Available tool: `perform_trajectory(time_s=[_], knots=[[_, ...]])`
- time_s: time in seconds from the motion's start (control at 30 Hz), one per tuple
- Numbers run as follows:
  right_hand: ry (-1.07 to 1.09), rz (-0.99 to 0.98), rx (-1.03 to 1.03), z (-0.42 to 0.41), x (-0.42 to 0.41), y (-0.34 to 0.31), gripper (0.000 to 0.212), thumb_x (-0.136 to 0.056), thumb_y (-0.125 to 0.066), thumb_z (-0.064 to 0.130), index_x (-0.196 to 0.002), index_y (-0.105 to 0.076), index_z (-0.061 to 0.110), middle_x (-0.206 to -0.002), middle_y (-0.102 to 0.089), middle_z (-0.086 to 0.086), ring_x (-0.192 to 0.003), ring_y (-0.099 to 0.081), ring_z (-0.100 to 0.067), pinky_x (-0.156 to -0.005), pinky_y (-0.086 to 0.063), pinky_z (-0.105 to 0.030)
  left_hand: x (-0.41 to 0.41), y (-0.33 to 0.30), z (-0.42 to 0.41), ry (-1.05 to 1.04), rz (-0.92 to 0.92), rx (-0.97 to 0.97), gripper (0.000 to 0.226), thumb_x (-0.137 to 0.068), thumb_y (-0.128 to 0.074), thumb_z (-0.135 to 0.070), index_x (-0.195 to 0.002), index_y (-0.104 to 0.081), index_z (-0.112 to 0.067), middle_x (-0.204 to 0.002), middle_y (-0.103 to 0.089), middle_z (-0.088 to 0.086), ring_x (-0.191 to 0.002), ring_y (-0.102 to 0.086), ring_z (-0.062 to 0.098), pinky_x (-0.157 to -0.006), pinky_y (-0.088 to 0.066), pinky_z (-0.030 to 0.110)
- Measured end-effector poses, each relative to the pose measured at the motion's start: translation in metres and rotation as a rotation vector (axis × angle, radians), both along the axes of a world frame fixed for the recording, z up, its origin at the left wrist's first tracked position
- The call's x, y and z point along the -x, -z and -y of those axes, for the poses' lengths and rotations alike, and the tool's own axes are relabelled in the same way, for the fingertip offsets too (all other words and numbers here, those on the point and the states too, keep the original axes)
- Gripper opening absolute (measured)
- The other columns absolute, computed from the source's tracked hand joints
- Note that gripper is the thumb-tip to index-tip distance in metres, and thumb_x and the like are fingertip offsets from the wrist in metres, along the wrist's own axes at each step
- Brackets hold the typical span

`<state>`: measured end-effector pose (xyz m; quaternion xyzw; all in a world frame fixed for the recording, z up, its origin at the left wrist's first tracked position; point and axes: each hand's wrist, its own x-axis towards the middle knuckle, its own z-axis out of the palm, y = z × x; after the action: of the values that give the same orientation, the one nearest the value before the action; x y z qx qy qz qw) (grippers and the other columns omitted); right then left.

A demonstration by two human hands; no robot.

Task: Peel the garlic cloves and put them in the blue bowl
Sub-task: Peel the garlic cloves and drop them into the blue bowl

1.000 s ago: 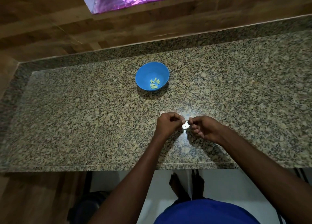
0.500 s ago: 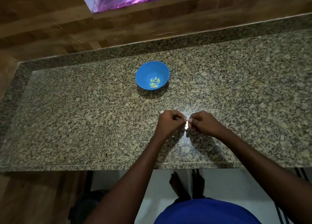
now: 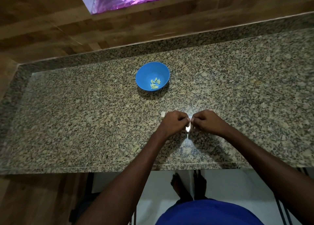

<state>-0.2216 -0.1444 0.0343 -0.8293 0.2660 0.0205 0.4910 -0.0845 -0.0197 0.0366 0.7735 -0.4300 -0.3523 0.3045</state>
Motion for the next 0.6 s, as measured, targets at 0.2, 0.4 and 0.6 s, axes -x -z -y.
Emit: perform_trajectory(time_s=[0.2,0.4,0.6], knots=[[-0.071,0.059,0.401,-0.006,0.000,0.001,0.028,-0.091,-0.064,0.018,-0.063,-0.065,0.015,-0.052,-0.060,-0.001,-0.047,-0.054,-0.019,-0.049,-0.037,-0.027,0.006,0.003,-0.002,-0.186,-0.359,0.028,0.028,-0.090,-0.056,-0.011,-0.063,-0.062,-0.004,-0.053,-0.050,0.006,-0.045,-0.045,0.015,-0.049,-0.041,0.022],[-0.022,0.145,0.513,-0.023,0.008,0.004,0.027,-0.089,-0.060,0.018,-0.062,-0.057,0.016,-0.052,-0.050,0.003,-0.044,-0.045,-0.013,-0.047,-0.032,-0.027,0.006,0.002,-0.003,-0.306,-0.696,-0.073,0.033,-0.096,-0.053,-0.013,-0.064,-0.060,-0.010,-0.051,-0.042,0.001,-0.042,-0.032,0.010,-0.043,-0.023,0.022],[0.385,-0.071,-0.683,-0.013,0.002,0.002,0.032,-0.094,-0.048,0.013,-0.064,-0.058,0.008,-0.051,-0.042,-0.001,-0.039,-0.034,-0.011,-0.038,-0.024,-0.020,0.013,0.006,-0.009,-0.104,-0.051,0.125,0.028,-0.096,-0.059,-0.016,-0.070,-0.068,-0.011,-0.059,-0.063,0.002,-0.049,-0.052,0.004,-0.052,-0.038,0.017]])
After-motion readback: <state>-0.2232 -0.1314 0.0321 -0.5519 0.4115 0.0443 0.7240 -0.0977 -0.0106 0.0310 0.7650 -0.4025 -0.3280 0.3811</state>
